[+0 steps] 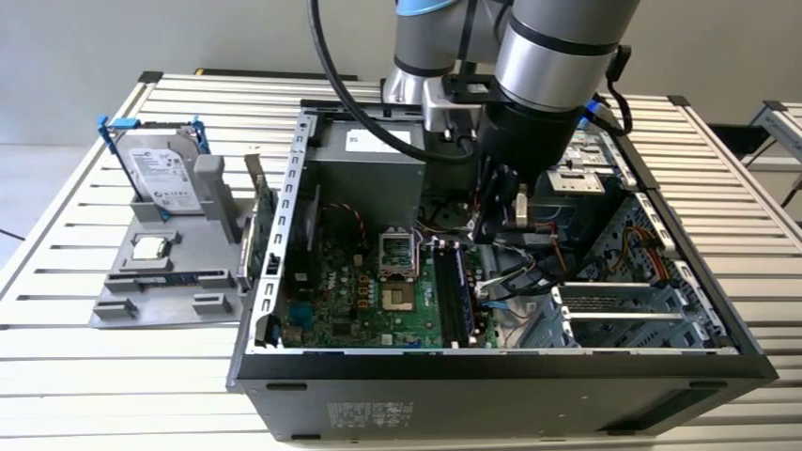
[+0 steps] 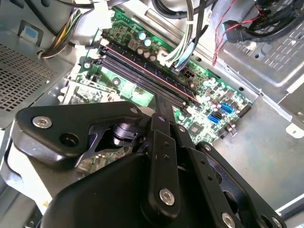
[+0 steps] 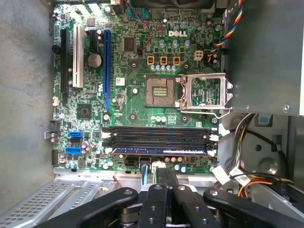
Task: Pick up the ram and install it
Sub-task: 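Press down the ram until it locks into place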
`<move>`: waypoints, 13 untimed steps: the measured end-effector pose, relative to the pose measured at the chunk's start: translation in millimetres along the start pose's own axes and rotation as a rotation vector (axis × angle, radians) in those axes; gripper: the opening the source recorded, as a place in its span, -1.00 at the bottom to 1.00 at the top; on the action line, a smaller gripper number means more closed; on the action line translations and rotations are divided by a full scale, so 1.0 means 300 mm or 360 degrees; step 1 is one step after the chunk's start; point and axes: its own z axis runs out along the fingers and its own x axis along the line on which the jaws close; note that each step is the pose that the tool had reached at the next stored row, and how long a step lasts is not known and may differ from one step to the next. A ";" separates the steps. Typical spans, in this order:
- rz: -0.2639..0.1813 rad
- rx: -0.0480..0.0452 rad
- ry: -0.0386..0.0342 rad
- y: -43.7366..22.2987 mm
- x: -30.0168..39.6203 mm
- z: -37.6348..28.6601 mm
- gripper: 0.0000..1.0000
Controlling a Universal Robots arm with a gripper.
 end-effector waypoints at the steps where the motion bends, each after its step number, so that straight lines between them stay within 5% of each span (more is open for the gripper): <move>1: 0.0000 0.0000 0.0000 0.000 0.000 -0.003 -1.00; 13: 0.0000 0.0000 0.0000 0.001 0.001 -0.033 -1.00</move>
